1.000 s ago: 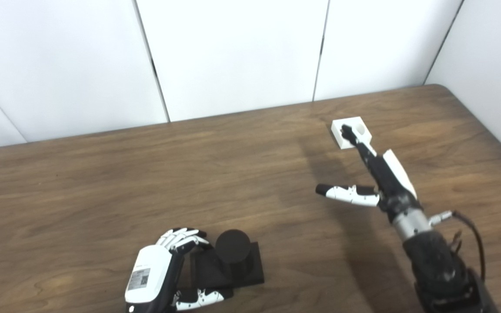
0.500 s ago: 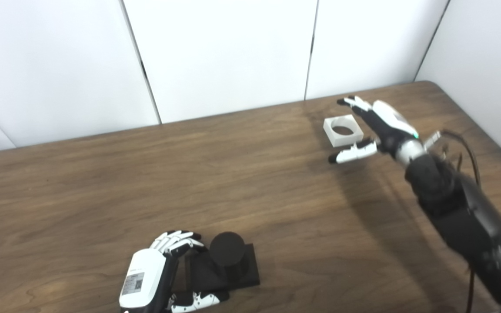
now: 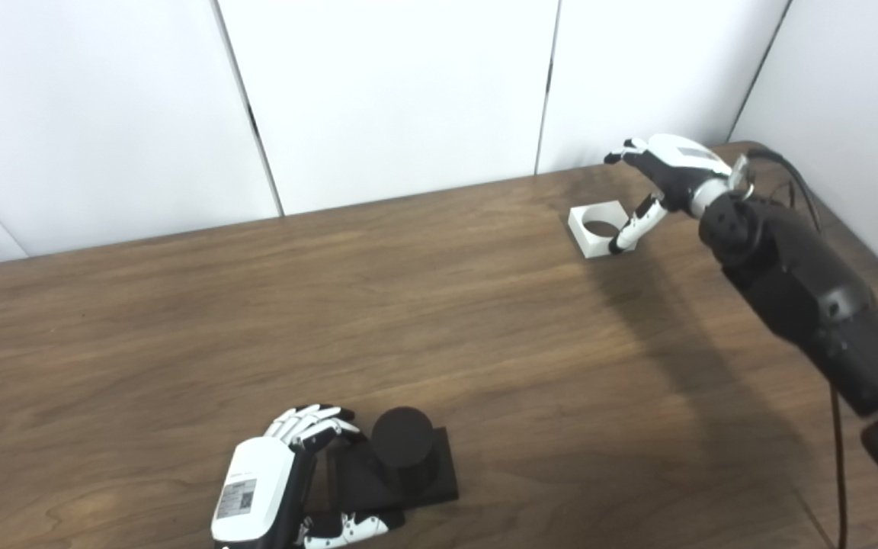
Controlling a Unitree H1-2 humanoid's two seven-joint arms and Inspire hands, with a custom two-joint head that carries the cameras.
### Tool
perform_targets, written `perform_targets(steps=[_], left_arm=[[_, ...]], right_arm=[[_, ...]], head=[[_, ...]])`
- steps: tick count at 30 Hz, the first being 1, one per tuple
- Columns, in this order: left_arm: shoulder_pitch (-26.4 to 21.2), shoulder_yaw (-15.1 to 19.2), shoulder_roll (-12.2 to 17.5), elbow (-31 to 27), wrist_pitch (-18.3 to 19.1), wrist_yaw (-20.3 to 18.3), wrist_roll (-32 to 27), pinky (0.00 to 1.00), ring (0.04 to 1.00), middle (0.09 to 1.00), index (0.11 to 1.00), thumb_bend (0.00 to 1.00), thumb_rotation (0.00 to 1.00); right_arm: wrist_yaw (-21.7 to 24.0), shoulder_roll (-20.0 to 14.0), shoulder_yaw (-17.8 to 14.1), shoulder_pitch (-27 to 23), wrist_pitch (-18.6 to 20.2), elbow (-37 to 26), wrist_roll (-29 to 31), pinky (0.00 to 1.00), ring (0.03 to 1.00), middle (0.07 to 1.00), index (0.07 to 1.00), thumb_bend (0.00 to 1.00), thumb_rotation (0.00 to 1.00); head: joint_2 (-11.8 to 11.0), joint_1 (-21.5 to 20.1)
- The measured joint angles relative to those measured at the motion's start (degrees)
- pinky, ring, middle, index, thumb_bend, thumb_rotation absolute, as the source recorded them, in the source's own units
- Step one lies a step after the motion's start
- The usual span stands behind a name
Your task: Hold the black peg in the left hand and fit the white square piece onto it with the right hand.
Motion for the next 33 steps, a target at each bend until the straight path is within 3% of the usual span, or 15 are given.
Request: perform_targets(steps=[10, 33], left_arm=[[0.44, -0.01, -0.81, -0.11, 0.34, 0.0, 0.41, 0.85, 0.824, 0.763, 0.487, 0.52, 0.04], [0.64, -0.02, -1.13, -0.55, 1.13, -0.42, 0.69, 0.85, 0.823, 0.763, 0.487, 0.52, 0.04]], right_arm=[[6.26, -0.21, 5.86, -6.13, -1.36, 3.88, -3.94, 0.97, 1.0, 0.978, 0.855, 1.0, 0.21], [10.87, 2.27, 8.92, -5.71, -1.27, 3.94, -6.74, 1.0, 1.0, 0.973, 0.863, 1.0, 0.24]], head=[[0.26, 0.7], [0.62, 1.41]])
